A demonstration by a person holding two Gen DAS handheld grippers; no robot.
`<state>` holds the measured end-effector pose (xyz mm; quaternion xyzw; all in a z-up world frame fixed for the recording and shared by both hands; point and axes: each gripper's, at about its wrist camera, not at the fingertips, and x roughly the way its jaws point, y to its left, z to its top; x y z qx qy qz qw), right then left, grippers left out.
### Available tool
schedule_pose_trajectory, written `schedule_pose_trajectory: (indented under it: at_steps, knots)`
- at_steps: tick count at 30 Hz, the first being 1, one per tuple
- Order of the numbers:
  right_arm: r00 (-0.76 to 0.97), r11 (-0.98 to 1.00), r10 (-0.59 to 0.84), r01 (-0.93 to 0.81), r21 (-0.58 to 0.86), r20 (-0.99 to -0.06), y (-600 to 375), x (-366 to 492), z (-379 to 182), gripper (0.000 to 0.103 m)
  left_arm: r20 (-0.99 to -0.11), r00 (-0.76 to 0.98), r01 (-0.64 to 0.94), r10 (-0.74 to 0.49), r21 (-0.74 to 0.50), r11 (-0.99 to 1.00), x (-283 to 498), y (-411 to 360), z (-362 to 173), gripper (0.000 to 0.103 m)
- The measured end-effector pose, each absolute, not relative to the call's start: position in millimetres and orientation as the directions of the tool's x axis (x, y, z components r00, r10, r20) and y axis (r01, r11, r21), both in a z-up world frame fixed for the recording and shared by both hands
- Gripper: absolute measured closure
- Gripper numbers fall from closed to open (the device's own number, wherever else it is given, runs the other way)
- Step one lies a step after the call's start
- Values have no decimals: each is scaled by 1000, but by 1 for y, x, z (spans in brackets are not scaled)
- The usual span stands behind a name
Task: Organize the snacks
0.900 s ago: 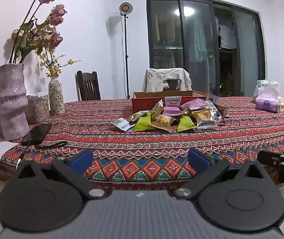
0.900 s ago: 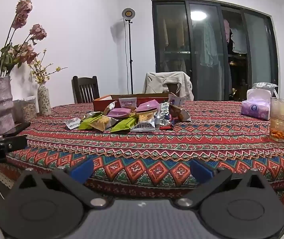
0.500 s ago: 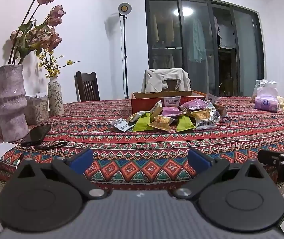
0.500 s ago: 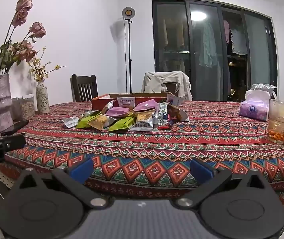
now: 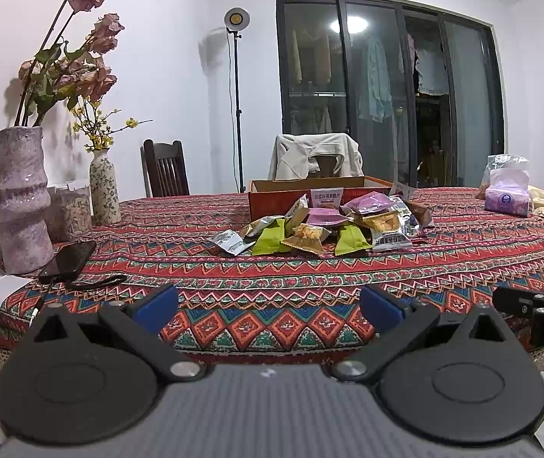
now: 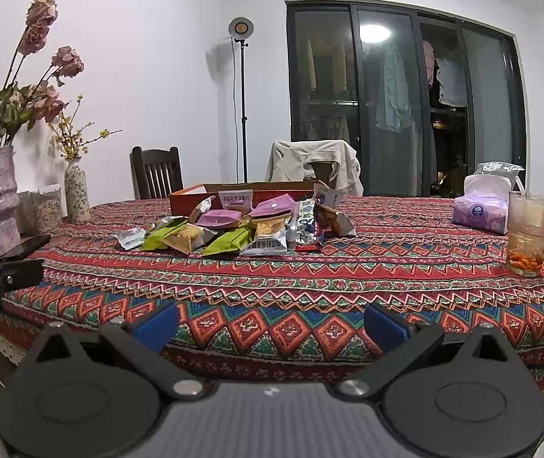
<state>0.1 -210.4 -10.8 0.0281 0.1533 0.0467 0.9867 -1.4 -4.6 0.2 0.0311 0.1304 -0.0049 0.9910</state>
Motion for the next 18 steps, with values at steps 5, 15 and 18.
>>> schedule_pose_trajectory:
  at_steps: [5, 15, 18]
  knots:
    - [947, 994, 102, -84, 71, -306, -210, 1, -12, 0, -261, 965, 22, -6, 59, 998, -2, -5, 0, 0]
    - [947, 994, 101, -83, 70, -304, -210, 0, -12, 0, -263, 965, 27, -11, 58, 998, -2, -6, 0, 0]
    - [947, 994, 101, -83, 71, -305, -210, 0, -13, 0, -264, 965, 27, -11, 58, 998, -2, -6, 0, 0]
